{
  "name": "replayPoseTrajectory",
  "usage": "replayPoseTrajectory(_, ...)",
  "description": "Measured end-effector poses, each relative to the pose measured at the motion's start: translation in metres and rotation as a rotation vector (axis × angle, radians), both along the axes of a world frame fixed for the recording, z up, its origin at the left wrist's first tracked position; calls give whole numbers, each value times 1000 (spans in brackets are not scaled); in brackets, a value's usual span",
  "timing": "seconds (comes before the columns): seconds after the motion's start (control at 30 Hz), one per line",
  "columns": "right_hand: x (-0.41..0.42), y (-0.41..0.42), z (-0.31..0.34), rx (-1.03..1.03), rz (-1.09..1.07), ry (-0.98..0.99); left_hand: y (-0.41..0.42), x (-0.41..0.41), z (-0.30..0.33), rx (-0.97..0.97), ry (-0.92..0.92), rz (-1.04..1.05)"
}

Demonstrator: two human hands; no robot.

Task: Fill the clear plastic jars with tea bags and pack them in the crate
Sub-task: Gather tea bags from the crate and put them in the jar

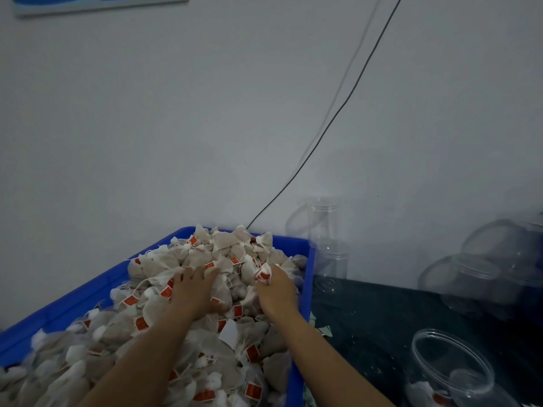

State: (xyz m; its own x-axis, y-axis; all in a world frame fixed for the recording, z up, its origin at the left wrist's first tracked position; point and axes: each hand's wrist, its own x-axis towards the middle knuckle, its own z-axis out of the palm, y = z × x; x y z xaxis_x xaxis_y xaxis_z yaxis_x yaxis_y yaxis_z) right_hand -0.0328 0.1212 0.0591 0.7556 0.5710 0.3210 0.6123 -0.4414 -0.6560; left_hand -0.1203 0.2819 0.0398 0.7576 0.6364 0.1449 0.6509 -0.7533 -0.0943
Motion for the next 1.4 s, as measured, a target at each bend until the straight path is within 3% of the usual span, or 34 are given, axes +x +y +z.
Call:
replayPoseTrajectory(0.23,-1,-2,2,13,5,1,-3,-2,6,127,-50,-105)
replayPoseTrajectory(0.33,-5,-5,4,74,37,95,-8,-1,4,26,-140,-168)
replayPoseTrajectory(0.43,-11,-9,10,210,86,251,-9,-4,3,-147,-342,-184)
replayPoseTrajectory(0.6,-9,-9,10,244,93,307,-7,-4,13,-322,-730,-163)
replayPoseTrajectory(0.73,-8,-7,10,233,73,325,-22,7,46,-691,-1072,-82)
replayPoseTrajectory(0.8,-7,-6,10,293,108,387,-30,12,56,-860,-1129,-80)
replayPoseTrajectory(0.87,-11,-7,15,337,154,391,-39,15,63,-1179,-1214,-140)
replayPoseTrajectory(0.93,-17,-8,21,451,240,403,-50,15,68,-1393,-1196,-197)
replayPoseTrajectory(1.03,-22,-13,27,578,314,443,-65,11,73,-1388,-990,-60)
replayPoseTrajectory(1.13,-19,-29,37,517,325,461,-77,0,77,-1568,-852,-80)
replayPoseTrajectory(1.23,-14,-48,59,448,316,488,-96,-6,85,-1817,-934,-140)
replayPoseTrajectory(1.4,-8,-86,93,462,199,523,-157,4,112,-1868,-1006,-176)
